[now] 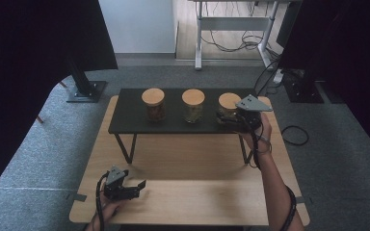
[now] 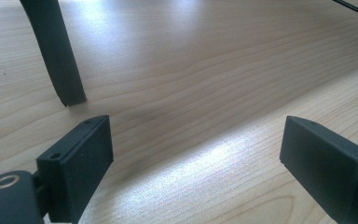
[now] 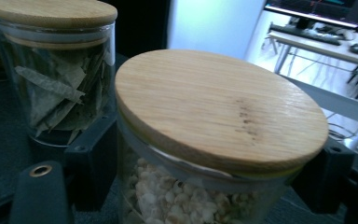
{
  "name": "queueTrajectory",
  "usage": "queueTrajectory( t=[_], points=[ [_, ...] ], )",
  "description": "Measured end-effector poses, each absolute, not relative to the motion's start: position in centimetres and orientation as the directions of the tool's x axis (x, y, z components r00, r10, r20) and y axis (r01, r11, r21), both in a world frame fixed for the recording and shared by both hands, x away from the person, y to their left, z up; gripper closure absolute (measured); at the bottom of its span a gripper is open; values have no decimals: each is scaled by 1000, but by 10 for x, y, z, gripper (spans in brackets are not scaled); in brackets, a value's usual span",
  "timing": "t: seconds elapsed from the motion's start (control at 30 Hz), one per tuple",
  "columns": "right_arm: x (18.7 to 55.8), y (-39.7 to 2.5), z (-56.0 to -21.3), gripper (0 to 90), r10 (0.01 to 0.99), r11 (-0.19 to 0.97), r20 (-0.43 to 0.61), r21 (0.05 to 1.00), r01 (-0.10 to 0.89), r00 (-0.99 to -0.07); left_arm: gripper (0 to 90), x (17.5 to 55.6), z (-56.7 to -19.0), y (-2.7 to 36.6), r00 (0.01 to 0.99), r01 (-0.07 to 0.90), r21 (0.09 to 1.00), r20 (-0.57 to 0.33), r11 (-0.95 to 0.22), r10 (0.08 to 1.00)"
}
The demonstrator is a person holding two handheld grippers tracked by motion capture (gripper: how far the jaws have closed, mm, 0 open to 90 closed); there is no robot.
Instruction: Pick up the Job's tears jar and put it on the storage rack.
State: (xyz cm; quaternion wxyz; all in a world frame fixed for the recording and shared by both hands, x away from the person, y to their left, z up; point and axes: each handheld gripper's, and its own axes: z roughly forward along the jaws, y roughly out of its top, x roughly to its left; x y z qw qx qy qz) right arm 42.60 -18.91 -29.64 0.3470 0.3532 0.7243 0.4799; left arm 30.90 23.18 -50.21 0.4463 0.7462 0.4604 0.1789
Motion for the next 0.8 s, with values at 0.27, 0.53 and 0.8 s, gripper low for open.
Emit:
queueTrajectory(
  t=[0.27,0.53,0.8],
  points=[
    [421,-184,-296,118,856,285,-166,941,180,-490,89,310,-502,231,513,532,827,-146,-180,846],
    [417,-188,-297,107,879,240,-133,953,183,-459,94,311,-502,228,509,538,820,-134,-193,850],
    [406,-197,-299,106,876,208,-103,962,176,-470,92,316,-503,227,510,550,814,-151,-186,847]
  ],
)
